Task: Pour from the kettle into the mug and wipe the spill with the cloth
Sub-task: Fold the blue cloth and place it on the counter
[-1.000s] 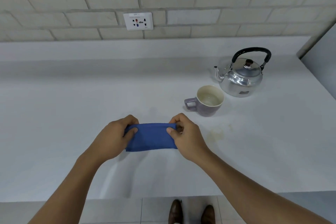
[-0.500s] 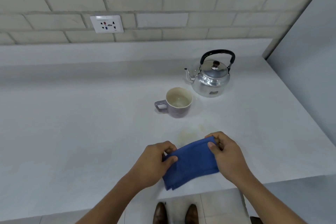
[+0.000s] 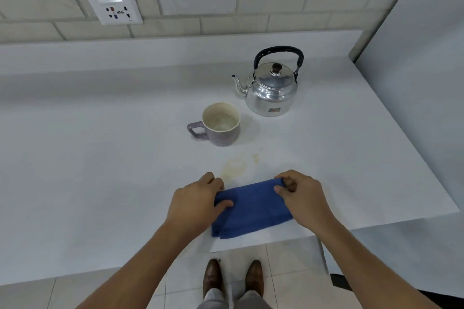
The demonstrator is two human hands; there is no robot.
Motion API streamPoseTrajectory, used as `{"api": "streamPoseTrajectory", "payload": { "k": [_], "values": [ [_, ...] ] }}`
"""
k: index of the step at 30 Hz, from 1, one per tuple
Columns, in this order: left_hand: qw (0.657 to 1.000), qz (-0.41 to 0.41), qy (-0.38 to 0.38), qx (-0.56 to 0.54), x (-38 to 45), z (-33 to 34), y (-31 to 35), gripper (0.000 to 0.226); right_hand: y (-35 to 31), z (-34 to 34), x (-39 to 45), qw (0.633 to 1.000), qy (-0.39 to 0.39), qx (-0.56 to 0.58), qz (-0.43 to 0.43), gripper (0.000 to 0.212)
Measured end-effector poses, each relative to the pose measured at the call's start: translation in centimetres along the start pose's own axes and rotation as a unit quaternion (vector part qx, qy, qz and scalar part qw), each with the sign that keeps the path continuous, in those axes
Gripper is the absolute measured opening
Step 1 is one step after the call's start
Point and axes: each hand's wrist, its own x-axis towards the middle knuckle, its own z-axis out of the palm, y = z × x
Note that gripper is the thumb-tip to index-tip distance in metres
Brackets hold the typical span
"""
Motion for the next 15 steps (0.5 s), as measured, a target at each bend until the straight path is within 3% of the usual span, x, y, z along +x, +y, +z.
{"api": "streamPoseTrajectory", "payload": {
  "k": [4, 7, 11, 15],
  "values": [
    [0.994, 0.029, 0.089, -0.051, 0.0, 0.2, -2.5, 0.027, -0.7, 0.3, -0.2, 0.990, 0.065, -0.103, -0.070, 0.028],
    [0.989, 0.021, 0.127, -0.073, -0.7, 0.5, -5.6, 0.029, -2.0, 1.5, -2.1, 0.973, 0.091, -0.188, -0.096, 0.023],
    [0.990, -0.011, 0.114, -0.078, -2.1, 1.4, -8.3, 0.050, -3.5, 5.6, -5.4, 0.922, 0.025, -0.381, -0.073, 0.053],
    [0.996, -0.024, 0.074, -0.038, -2.8, 2.3, -9.4, 0.063, -3.0, 7.3, -7.2, 0.911, -0.002, -0.407, -0.061, 0.068]
  ]
}}
